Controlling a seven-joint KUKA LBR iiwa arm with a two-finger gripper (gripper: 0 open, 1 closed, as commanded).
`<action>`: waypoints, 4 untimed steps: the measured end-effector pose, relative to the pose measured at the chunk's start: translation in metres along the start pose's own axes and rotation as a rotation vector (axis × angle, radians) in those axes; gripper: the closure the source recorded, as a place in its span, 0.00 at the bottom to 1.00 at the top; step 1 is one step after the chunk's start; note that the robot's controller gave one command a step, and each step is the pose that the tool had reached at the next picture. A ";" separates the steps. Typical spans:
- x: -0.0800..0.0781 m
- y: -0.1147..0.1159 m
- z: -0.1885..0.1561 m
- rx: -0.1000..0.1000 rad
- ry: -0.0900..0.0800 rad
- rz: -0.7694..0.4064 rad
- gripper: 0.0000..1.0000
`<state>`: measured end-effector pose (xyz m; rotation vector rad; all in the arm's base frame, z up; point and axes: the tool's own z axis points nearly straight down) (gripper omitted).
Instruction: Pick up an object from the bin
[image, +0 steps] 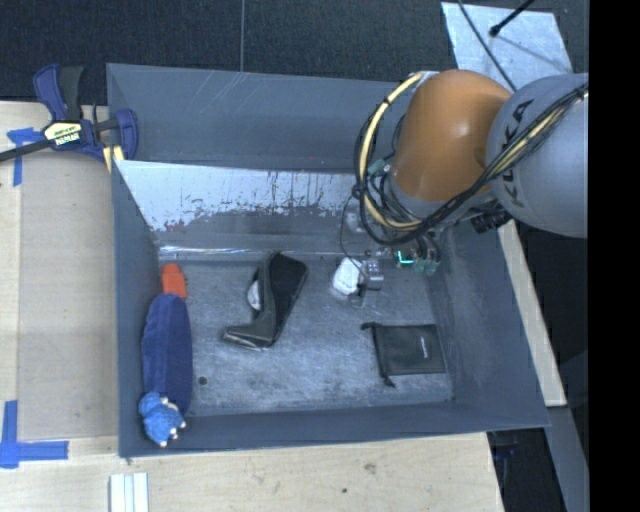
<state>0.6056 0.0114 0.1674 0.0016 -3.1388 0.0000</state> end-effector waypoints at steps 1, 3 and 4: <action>-0.019 -0.054 0.101 0.001 0.001 -0.166 0.00; -0.003 -0.042 0.011 0.001 -0.013 -0.147 1.00; 0.013 -0.028 -0.068 0.001 -0.015 -0.191 1.00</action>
Offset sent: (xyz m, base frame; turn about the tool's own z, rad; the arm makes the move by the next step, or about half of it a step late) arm 0.0196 -0.0513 -0.0974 -0.1692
